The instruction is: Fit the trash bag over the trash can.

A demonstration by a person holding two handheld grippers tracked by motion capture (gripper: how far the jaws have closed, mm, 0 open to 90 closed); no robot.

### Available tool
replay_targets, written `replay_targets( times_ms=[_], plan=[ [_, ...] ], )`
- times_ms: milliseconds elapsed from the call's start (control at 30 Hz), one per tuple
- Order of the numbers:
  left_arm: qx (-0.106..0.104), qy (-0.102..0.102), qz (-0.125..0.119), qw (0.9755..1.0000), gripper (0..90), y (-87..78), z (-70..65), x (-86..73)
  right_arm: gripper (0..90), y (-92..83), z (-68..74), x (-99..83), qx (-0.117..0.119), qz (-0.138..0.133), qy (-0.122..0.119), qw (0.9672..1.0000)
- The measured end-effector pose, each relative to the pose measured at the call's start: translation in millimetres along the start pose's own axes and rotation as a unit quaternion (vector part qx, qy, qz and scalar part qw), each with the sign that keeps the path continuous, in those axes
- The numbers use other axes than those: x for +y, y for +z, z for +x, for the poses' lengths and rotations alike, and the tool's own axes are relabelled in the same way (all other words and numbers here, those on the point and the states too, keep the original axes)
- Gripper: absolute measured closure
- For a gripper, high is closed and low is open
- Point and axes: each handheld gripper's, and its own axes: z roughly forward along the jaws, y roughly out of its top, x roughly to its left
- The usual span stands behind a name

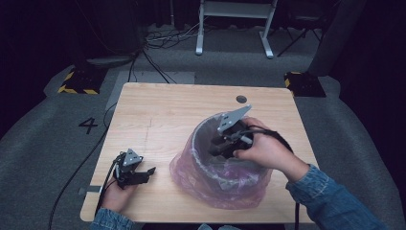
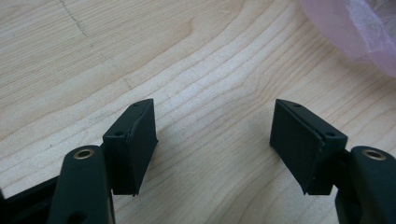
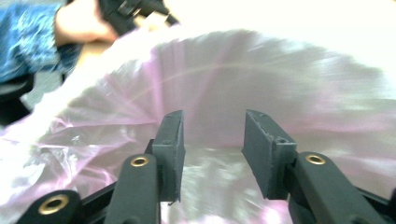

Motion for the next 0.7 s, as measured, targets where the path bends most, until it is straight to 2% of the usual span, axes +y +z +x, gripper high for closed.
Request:
replay_targets(
  times_ms=[167,300,433,600,700],
  plan=[
    [0.0,0.0,0.0,1.0,31.5,0.0,0.0,0.0,57.6,-36.0,-15.0,1.2,-0.047,-0.023,0.022,0.9984],
    [0.0,0.0,0.0,1.0,31.3,0.2,0.2,0.2,57.2,-52.3,-24.5,-9.1,-0.086,-0.013,0.032,0.9956],
    [0.0,-0.001,0.0,1.0,31.2,0.3,0.2,0.3,57.4,-60.2,-32.0,-23.9,-0.107,-0.003,0.048,0.9931],
    [0.001,0.002,0.0,1.0,31.2,0.4,0.5,0.5,63.0,-66.6,-37.3,-37.5,-0.121,0.007,0.067,0.9903],
    [0.001,0.0,0.001,1.0,31.1,0.5,0.6,0.7,70.5,-63.2,-38.9,-43.6,-0.122,0.039,0.073,0.989]
  ],
)
